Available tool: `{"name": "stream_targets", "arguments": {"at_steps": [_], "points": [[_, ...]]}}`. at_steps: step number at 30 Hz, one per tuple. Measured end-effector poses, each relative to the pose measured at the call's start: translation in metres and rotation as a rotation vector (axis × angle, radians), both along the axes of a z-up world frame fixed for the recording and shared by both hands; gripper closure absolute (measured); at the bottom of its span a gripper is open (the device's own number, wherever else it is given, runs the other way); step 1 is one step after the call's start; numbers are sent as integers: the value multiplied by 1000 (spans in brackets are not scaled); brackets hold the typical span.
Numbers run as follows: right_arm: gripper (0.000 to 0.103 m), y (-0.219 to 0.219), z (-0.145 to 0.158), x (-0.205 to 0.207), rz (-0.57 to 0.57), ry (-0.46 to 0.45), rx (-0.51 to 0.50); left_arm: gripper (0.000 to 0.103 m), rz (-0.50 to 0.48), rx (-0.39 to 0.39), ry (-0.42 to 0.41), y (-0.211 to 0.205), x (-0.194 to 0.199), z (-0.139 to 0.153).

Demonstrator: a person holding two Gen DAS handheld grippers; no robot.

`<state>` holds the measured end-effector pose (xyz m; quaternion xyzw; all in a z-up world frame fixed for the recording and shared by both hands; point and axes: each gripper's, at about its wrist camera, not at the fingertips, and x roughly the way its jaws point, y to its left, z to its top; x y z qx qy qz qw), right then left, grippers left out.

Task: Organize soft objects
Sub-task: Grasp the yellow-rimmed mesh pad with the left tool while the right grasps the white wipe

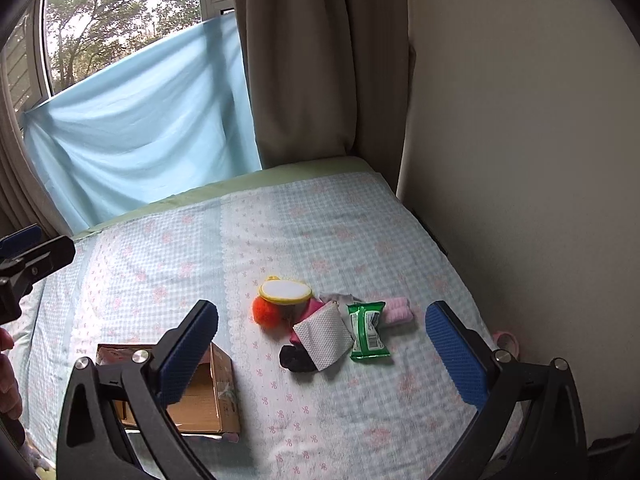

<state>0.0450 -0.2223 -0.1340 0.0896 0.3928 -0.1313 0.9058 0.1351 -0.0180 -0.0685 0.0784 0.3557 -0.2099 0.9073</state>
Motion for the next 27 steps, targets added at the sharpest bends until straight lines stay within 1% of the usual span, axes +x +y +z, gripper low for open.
{"name": "stream_targets", "arguments": {"at_steps": [5,10,14,18,21,23,24,27], "points": [[0,-20,-48,22,-47,56,78,0,-129,6,133,-45,66,-52],[0,-37,-104,54,-74,117,149,0,-220,37,263,-101,122,-120],[0,-48,-149,79,-106,148,219,0,-299,100,354,-146,157,-179],[0,-54,-196,98,-148,171,289,0,-418,161,442,-191,185,-239],[0,-57,-229,108,-180,193,337,0,-503,236,509,-220,200,-286],[1,-59,-249,112,-199,205,365,0,-544,274,543,-232,208,-313],[4,-60,-257,115,-206,206,370,0,-552,295,551,-236,212,-325],[5,-59,-278,121,-219,208,371,0,-569,339,579,-242,223,-354]]}}
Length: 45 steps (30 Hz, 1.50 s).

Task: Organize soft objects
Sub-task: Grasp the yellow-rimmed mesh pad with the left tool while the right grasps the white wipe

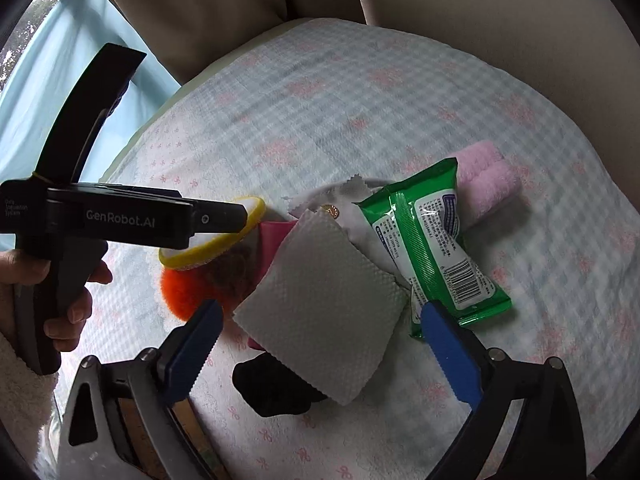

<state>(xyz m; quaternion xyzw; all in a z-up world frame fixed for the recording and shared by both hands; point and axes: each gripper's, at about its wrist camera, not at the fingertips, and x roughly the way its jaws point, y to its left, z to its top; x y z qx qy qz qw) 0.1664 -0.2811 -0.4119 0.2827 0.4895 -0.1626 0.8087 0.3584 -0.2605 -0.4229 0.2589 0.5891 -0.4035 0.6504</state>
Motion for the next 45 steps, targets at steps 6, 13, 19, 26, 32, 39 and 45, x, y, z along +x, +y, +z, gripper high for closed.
{"name": "stream_targets", "arguments": {"at_steps": [6,13,19,26,32,39,45], "points": [[10,-5,-35,13,-34,9,39,0,-60,61,30,-7,5,-44],[29,-9,-50,20,-32,-8,83,1,-18,24,120,4,17,-67],[38,-8,-48,27,-19,-23,84,26,34,-25,188,18,25,-78],[42,-10,-48,28,-27,-28,88,70,191,-79,250,53,63,-74],[59,-9,-42,29,-29,-40,66,84,255,-101,234,80,74,-73],[78,-18,-32,23,-63,-62,34,88,269,-132,181,96,74,-56],[82,-25,-17,19,-79,-92,0,88,291,-172,155,100,74,-35]]}}
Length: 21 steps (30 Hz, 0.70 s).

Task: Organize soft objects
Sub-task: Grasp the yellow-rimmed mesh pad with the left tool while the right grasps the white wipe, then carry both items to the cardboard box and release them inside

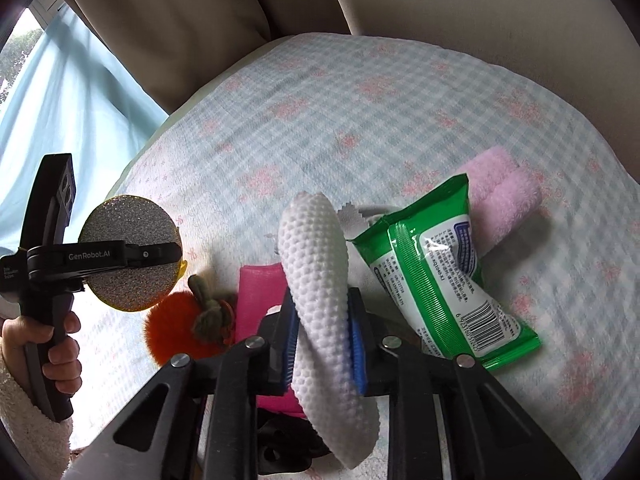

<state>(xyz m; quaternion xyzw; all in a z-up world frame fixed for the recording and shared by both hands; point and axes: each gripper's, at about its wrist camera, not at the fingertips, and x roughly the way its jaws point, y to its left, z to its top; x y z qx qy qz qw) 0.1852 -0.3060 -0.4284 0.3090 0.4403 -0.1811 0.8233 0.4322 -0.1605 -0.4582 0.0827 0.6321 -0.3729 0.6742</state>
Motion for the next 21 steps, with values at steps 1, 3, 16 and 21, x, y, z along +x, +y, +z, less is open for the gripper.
{"name": "stream_targets", "arguments": {"at_steps": [1,3,16,21], "points": [[82,0,4,0,-1,-8,-5,88,7,-7,-6,11,2,7],[82,-2,13,-1,0,-26,-16,88,23,-23,-16,22,4,19],[82,17,146,-15,171,-184,-155,89,216,-176,-146,76,-51,154],[82,46,210,-18,307,-242,-192,89,354,-210,-216,118,-93,217]]}}
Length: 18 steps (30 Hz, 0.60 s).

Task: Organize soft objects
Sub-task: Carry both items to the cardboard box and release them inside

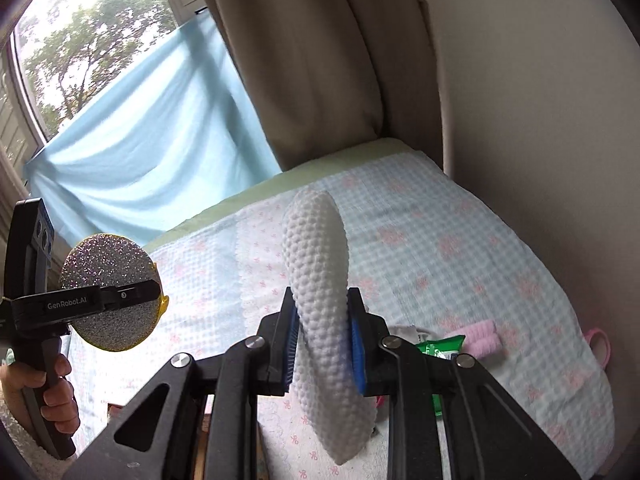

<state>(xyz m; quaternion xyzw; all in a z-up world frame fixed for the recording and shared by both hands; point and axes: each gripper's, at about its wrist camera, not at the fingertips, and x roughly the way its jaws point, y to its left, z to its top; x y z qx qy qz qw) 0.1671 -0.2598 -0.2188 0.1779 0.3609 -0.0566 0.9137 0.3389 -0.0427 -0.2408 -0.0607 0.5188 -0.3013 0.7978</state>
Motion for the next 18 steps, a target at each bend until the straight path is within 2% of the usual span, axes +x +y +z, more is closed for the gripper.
{"name": "stream_targets", "arguments": {"at_steps": [4,8,13,18], "points": [[82,36,35,1,142,-23,-22,89,139,-18,-34,51,-37,39],[82,86,48,0,290,-9,-27,88,274,4,-44,104,-77,58],[82,151,36,-4,431,65,-28,88,412,39,-13,174,-119,50],[82,210,0,-13,483,189,-29,89,474,100,61,227,-148,17]]}}
